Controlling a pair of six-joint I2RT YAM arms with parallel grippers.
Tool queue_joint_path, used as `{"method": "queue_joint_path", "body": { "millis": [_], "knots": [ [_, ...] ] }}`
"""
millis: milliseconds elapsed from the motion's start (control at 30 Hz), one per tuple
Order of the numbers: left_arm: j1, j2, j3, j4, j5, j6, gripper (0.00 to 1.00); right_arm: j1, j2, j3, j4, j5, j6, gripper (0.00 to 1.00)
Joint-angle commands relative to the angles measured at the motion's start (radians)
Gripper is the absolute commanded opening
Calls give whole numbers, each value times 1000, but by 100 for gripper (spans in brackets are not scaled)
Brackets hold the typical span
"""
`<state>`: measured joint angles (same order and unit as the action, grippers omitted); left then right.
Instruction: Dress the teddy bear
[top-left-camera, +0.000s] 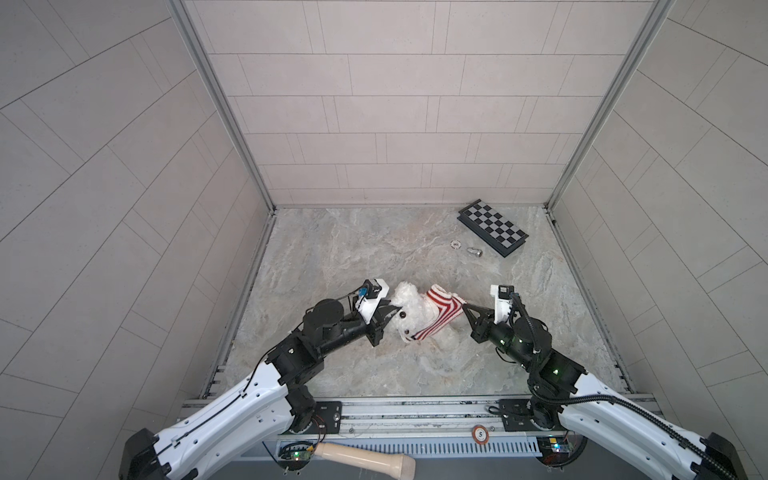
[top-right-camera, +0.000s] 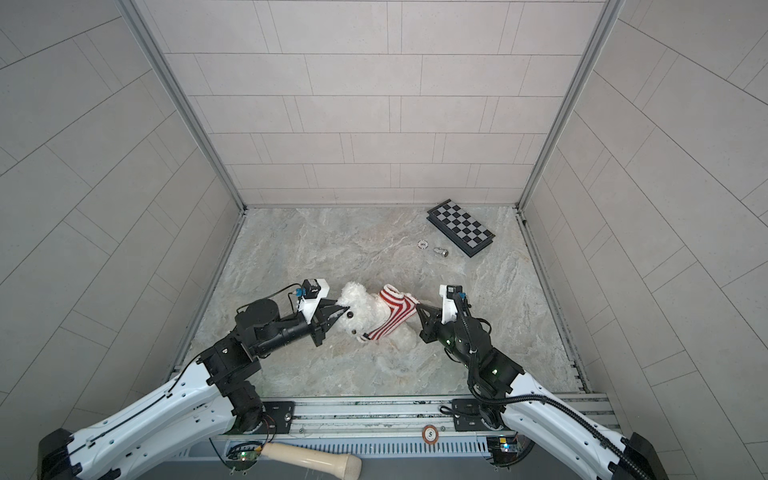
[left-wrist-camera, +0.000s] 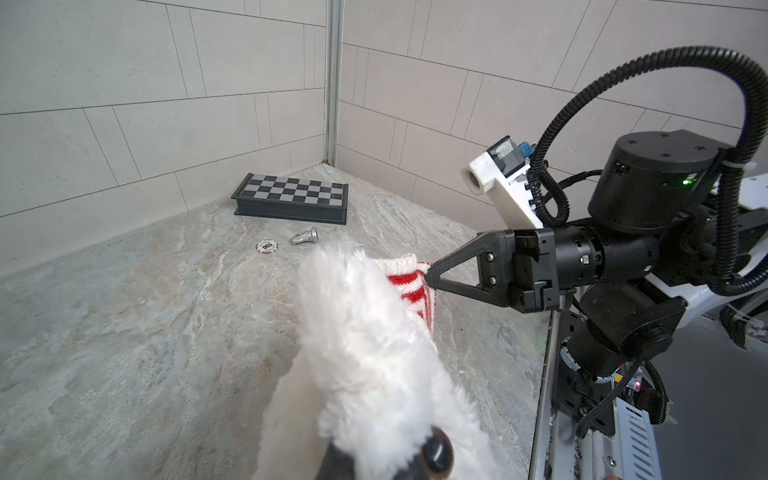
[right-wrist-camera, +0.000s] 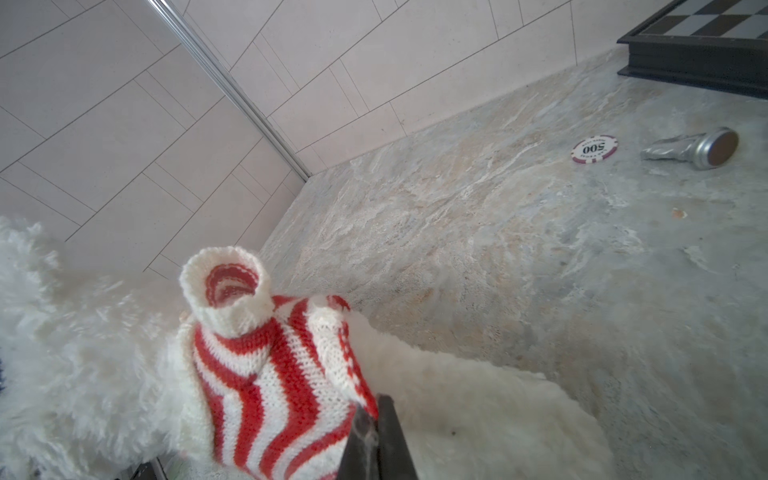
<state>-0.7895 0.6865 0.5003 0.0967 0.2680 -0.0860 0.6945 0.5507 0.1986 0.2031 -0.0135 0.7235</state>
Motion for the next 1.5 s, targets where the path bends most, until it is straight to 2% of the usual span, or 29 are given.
{"method": "queue_joint_path", "body": {
  "millis": [0, 500, 767, 867, 967, 1100, 1233, 1367, 1467],
  "knots": [
    [0, -31, 7, 25, -73, -14, 0, -15, -30, -19, -59, 102, 33, 0],
    [0, -93, -37, 62, -143, -46, 0, -16, -57, -68, -70, 138, 70, 0],
    [-1, -60, -32, 112, -85, -53, 0, -16, 48, -23, 18, 26, -9, 0],
    [1, -52, -19, 106, -78, -57, 0, -14, 81, 3, 42, -55, -68, 11],
    [1, -42, 7, 77, -71, -52, 0, -10, 63, 42, 27, -128, -148, 28],
    [6, -18, 57, 24, -82, -66, 0, 3, 8, 83, -68, -140, -248, 48],
    [47, -6, 107, 5, -28, -129, 0, 4, -3, 60, 0, -199, -260, 51],
    [153, 62, 246, -119, 121, -204, 0, 13, 16, 21, 194, -263, -249, 55],
    [188, 74, 309, -167, 198, -220, 0, 13, 84, 52, 231, -269, -274, 59]
  ]
}}
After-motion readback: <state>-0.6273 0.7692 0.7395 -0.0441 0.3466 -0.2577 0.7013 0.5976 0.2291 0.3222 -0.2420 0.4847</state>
